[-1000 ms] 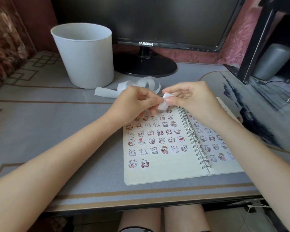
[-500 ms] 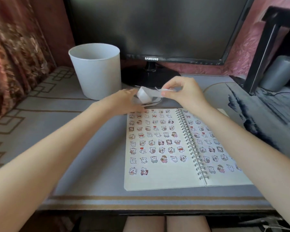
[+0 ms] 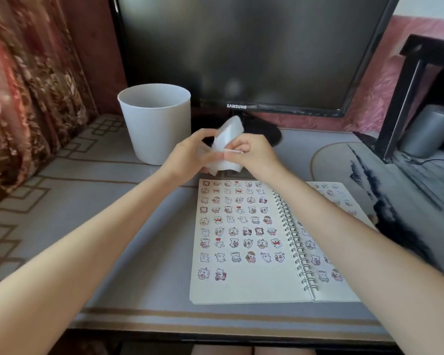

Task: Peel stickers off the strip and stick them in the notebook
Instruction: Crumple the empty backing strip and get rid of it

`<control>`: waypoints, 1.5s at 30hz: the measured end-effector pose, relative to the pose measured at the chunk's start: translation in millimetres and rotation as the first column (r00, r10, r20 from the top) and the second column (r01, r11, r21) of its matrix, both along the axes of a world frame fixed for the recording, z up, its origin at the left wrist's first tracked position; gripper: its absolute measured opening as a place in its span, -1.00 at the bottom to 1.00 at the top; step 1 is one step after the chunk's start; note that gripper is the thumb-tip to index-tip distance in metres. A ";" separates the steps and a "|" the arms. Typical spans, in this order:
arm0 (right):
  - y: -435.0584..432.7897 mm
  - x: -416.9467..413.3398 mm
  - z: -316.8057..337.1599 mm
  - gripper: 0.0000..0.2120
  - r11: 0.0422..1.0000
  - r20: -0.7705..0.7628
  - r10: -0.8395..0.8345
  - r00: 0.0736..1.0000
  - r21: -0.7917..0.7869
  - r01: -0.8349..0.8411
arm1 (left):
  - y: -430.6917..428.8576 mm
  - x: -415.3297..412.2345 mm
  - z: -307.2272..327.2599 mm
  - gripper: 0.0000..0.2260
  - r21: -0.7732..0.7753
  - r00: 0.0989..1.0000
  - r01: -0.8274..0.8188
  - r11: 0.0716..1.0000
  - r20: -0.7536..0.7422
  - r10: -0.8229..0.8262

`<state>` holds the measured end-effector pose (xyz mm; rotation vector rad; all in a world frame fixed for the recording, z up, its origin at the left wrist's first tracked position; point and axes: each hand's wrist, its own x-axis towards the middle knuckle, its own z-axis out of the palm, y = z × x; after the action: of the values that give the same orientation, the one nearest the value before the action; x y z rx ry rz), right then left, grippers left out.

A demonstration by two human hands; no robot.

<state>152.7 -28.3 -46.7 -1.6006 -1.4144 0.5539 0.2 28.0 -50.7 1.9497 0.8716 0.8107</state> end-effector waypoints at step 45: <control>-38.9 -47.6 5.6 -0.80 0.976 -0.084 0.004 0.996 0.216 0.014 | -24.0 14.8 4.8 -0.81 -0.363 0.912 -0.149 0.920 0.308 0.270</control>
<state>105.1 -67.2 -41.1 -1.3914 -1.3583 0.4428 15.0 3.9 -45.8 1.3736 0.9403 1.0304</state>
